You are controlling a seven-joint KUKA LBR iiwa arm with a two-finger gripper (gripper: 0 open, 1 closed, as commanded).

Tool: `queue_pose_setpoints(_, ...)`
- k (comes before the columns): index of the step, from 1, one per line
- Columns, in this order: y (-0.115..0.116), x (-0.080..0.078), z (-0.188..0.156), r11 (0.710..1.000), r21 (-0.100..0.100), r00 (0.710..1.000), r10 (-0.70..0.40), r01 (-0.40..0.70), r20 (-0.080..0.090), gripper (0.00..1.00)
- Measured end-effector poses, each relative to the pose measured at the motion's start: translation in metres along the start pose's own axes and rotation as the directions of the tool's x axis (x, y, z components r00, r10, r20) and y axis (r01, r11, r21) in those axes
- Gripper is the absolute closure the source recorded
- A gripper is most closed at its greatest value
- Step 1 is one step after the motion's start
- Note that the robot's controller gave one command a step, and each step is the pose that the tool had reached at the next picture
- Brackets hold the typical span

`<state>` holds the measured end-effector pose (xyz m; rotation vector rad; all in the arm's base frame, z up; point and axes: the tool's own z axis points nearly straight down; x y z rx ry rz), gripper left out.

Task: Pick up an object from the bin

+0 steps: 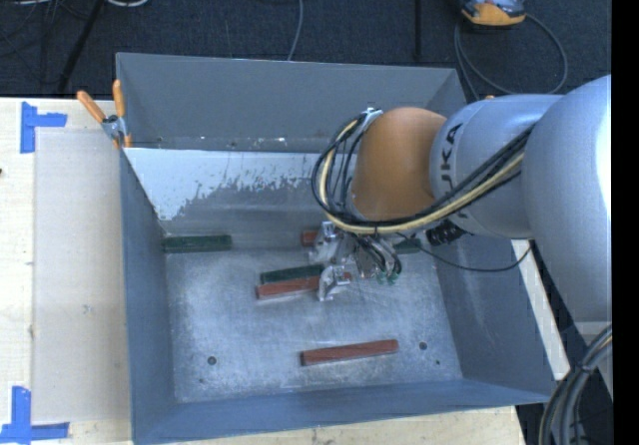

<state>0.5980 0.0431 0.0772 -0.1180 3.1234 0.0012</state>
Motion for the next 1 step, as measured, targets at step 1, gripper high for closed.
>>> queue_pose_setpoints(1, 0.0015, 0.019, -0.1374, 0.999, 0.001, 0.999, 0.047, -0.047, -0.014, 1.0)
